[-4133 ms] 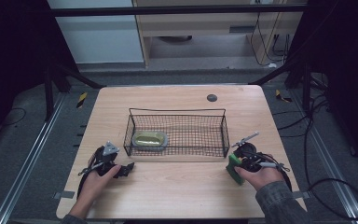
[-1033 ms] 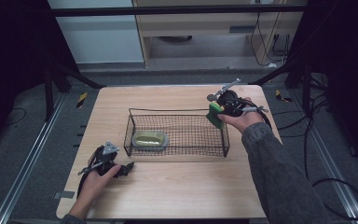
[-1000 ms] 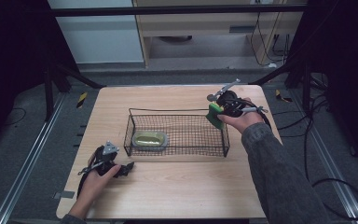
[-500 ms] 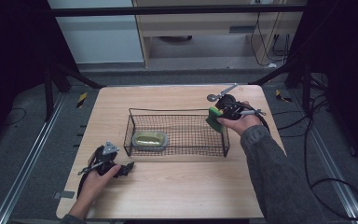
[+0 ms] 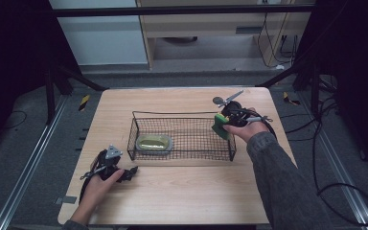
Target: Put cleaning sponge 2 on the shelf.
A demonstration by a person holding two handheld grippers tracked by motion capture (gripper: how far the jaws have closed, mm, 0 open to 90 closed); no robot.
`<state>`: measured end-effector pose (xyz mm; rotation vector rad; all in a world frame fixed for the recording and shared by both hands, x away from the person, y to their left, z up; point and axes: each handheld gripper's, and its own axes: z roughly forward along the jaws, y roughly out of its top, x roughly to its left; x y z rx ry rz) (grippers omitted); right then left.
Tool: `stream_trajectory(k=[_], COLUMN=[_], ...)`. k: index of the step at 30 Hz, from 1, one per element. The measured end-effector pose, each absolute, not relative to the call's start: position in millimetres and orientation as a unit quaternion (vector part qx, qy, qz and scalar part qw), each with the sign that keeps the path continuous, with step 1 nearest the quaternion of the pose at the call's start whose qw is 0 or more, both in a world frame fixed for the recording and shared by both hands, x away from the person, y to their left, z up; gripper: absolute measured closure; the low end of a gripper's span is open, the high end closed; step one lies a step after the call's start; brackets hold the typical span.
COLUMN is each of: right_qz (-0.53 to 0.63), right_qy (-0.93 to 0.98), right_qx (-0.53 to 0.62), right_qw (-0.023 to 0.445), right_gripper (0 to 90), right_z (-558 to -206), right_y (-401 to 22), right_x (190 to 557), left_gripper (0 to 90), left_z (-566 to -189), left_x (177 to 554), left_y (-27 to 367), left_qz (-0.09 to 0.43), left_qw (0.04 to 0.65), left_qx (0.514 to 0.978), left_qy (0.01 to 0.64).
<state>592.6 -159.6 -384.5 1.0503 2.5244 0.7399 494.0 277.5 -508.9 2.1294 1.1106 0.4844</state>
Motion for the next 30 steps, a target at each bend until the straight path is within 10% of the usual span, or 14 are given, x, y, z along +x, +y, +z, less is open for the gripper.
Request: stream_trajectory(k=[30], right_qz=[0.233], right_qy=[0.886], right_qx=[0.367], right_qw=[0.159], right_gripper=[64.2], right_z=[-403], right_y=[-156], right_x=[598], left_gripper=[0.0], left_z=[-509], left_x=[494], left_y=[278], left_qz=[0.186], left_qw=[0.338], left_qx=[0.819], left_qy=[0.425])
